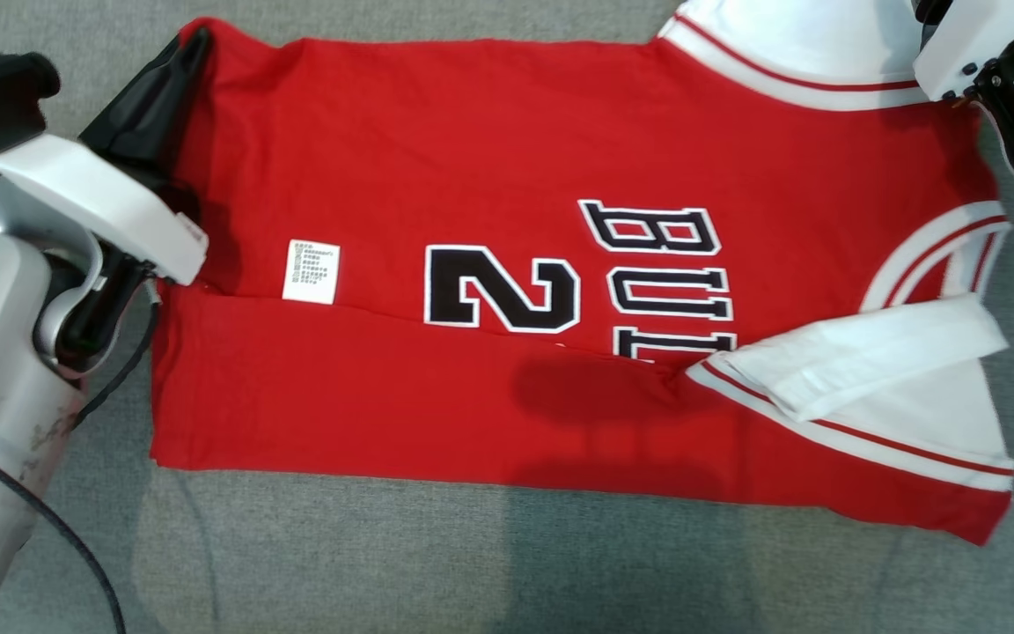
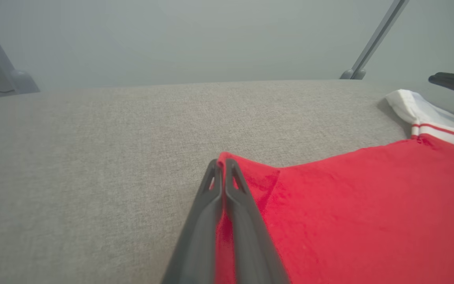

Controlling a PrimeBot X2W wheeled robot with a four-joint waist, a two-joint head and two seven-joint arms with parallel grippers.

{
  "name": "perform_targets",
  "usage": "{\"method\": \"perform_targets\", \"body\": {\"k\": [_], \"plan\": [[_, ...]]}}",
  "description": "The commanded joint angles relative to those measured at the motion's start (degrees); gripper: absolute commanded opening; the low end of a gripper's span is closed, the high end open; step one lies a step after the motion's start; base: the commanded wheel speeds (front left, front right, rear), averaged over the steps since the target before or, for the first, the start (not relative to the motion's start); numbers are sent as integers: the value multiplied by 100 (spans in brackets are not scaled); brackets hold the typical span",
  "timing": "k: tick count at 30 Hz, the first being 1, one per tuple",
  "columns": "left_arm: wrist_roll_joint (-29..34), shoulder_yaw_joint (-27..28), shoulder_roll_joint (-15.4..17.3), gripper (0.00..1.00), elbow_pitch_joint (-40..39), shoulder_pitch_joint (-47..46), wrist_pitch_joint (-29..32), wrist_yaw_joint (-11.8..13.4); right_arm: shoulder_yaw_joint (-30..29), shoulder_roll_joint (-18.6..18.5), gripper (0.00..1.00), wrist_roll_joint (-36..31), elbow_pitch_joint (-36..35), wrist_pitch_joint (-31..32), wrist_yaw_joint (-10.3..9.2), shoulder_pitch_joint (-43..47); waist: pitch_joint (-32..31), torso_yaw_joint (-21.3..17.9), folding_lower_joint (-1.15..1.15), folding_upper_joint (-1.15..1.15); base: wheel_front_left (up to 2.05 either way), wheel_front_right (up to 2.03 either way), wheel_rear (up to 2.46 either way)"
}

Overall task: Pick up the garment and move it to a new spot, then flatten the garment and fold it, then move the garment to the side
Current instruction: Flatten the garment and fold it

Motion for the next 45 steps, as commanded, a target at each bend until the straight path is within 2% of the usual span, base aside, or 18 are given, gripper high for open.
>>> {"method": "perform_targets", "body": {"k": [1,11,12,14,15,16,24,30,45], "plan": [[9,126,234,0,-123,-264,-80,-3,106,19,100,91,26,145,24,-35,183,165,0,0,0,0,0],[-210,-383,181,0,88,-671,-388,-3,659,54,100,454,318,287,24,-370,402,345,0,0,0,0,0],[-242,-436,179,0,117,-700,-420,-3,721,53,86,492,332,314,24,-386,408,346,0,0,0,0,0],[-300,-545,182,0,177,-757,-482,-3,854,47,39,575,348,381,24,-399,409,343,0,0,0,0,0],[-333,-600,184,0,205,-784,-510,-3,902,40,7,623,349,385,24,-407,406,339,0,0,0,0,0],[-365,-653,188,0,235,-812,-539,-3,961,27,0,650,343,366,24,-421,401,333,0,0,0,0,0],[-640,-974,330,0,524,-907,-792,-3,1134,-35,0,1001,209,-216,24,-500,229,180,0,0,0,0,0],[-935,-1105,518,0,730,-746,-898,-3,1297,-184,0,1340,-31,-405,24,-335,-52,1,0,0,0,0,0],[-1755,-1524,1066,0,981,241,-1059,-3,2128,-883,0,2552,-1434,-514,24,780,-1157,-469,0,0,0,0,0]]}}
